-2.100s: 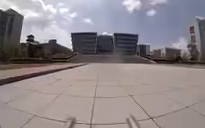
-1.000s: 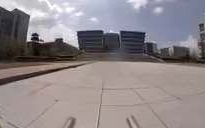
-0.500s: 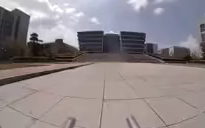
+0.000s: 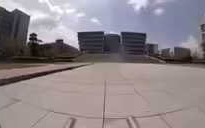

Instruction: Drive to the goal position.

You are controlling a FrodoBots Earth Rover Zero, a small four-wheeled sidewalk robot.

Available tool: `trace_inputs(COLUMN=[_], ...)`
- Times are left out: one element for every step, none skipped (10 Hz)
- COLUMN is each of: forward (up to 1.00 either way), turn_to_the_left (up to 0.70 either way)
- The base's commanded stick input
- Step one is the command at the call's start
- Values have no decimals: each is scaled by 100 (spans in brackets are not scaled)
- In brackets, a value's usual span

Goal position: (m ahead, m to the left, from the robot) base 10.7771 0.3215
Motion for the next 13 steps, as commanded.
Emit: trace_inputs(forward=[100,100,100,100,100,100,100,100,100,100,100,100,100], turn_to_the_left=[0,0,0,0,0,0,0,0,0,0,0,0,0])
